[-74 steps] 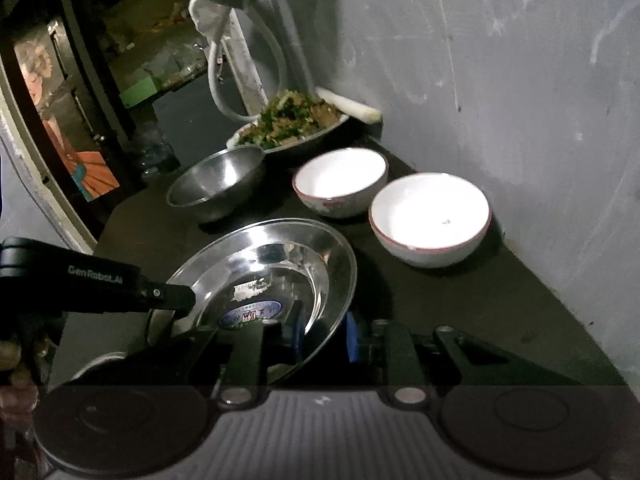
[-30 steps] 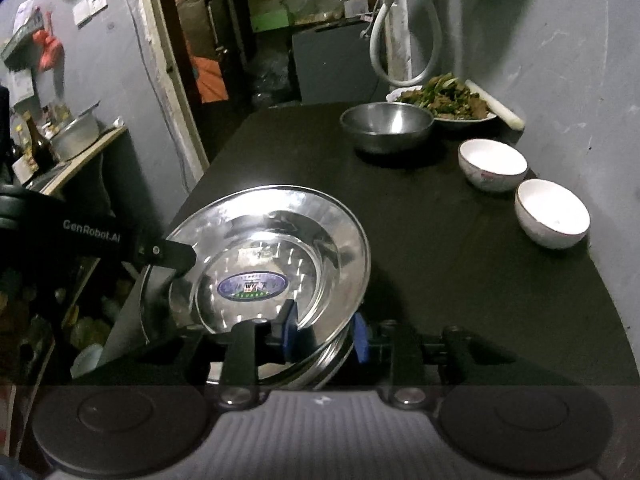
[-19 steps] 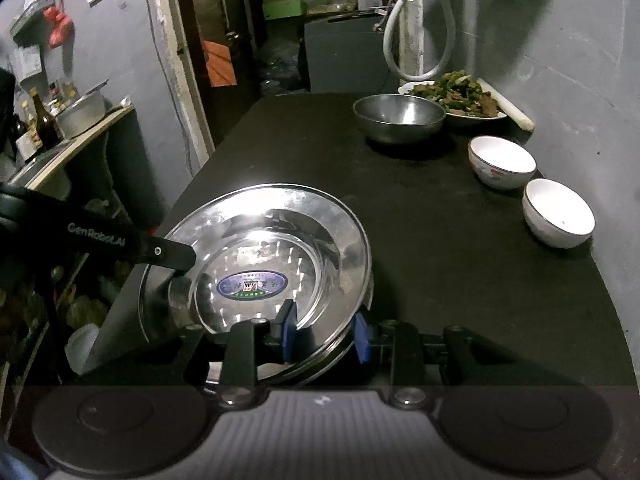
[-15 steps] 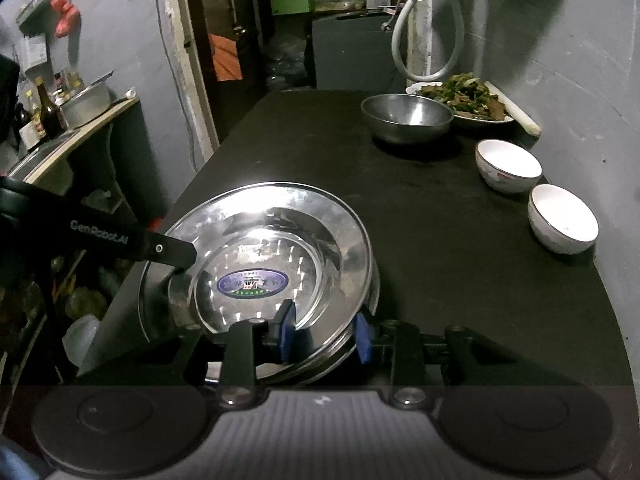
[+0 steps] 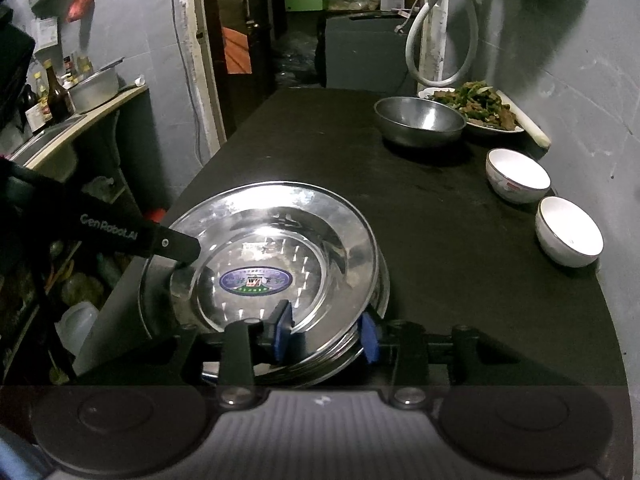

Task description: Organize plates and bowls

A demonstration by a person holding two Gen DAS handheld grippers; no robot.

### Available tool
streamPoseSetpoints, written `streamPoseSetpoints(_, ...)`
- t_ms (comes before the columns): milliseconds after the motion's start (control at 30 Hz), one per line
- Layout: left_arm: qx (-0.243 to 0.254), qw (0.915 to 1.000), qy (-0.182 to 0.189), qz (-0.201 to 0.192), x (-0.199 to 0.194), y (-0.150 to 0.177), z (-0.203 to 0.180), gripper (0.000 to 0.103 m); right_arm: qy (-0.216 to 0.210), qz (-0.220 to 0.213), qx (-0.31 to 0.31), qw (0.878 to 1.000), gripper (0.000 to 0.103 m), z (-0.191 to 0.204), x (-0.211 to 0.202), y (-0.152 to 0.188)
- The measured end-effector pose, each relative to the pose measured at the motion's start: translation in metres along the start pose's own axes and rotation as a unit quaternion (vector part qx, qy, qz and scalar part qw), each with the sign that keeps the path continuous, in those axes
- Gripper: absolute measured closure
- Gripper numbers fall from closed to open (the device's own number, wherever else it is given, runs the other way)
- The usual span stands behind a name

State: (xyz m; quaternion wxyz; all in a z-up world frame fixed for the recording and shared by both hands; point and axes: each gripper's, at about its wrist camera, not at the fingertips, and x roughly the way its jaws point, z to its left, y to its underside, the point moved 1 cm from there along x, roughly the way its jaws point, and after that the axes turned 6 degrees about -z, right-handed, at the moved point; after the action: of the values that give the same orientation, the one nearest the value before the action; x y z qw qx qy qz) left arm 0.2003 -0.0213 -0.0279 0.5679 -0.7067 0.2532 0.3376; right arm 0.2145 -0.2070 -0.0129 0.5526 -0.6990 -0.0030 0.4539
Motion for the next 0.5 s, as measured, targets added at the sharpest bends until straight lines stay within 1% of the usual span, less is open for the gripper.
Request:
streamPoseSetpoints(167,0.009,1.0,-0.002,0.001,0.001,0.0007,-0.0018,0.08,0.002,-0.002,-0.012,1.0,0.058,0.0037,-0.0006,0.002)
streamPoseSetpoints(400,0.011,0.9999,0.001,0.004,0.0011,0.0015,-0.002,0.079,0.008,-0.005,-0.016,1.0,0.058,0.0085,-0.0033,0.0055)
streamPoseSetpoints(467,0.009,0.9999,0.002,0.007,0.0012,0.0008,-0.0012,0.079,0.009,-0.006,-0.016,1.0,0.054,0.0097,-0.004,0.0067)
streamPoseSetpoints(500,0.008,0.9999,0.003,0.008,0.0006,0.0007,-0.0007,0.077,0.008,-0.007,-0.015,1.0,0.053,0.01,-0.0044,0.0073)
